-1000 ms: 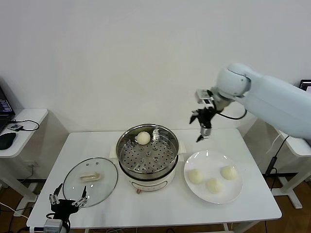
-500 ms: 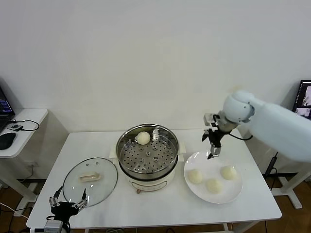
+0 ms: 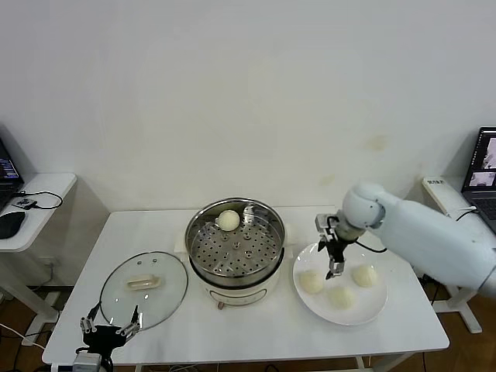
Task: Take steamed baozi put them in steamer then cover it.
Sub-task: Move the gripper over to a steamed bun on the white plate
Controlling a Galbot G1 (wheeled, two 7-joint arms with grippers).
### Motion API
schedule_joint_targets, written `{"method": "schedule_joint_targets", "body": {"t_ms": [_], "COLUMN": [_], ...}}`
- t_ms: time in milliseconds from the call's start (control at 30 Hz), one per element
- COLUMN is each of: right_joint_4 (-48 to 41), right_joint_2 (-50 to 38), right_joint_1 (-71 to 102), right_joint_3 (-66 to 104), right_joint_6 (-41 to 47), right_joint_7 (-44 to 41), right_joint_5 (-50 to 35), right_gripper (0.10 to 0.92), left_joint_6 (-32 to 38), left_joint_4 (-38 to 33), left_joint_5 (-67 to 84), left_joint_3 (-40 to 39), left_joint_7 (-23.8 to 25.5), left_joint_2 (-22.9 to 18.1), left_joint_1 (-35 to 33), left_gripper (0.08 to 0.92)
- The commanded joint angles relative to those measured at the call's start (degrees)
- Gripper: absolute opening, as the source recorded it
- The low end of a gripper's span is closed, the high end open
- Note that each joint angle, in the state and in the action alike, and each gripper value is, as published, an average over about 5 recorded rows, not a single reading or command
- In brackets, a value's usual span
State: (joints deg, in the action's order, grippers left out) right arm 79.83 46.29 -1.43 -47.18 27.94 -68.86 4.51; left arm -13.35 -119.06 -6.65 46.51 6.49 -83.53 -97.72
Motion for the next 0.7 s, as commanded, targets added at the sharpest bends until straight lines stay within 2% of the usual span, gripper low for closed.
{"method": "schedule_joint_targets", "body": {"t_ms": [33, 700], "right_joint_4": [-1.6, -3.6], "right_joint_2": [1.7, 3.6], "right_joint_1": [4.8, 7.5], "right_joint_3": [1.4, 2.8], "right_joint_6": [0.1, 0.6], "right_joint_7": [2.6, 5.2], "right_joint_5": [1.6, 4.2], "right_gripper": [0.823, 0.823], "left_joint_6": [-0.1, 0.0], "left_joint_4": [0.3, 0.7], "left_joint_5": [-0.1, -0.5], "left_joint_3": [-0.1, -0.4], "left_joint_7": [0.0, 0.0], "left_joint_2": [0.1, 0.2], "left_joint_1": [0.0, -0.1], "left_gripper": [0.823, 0.823]}}
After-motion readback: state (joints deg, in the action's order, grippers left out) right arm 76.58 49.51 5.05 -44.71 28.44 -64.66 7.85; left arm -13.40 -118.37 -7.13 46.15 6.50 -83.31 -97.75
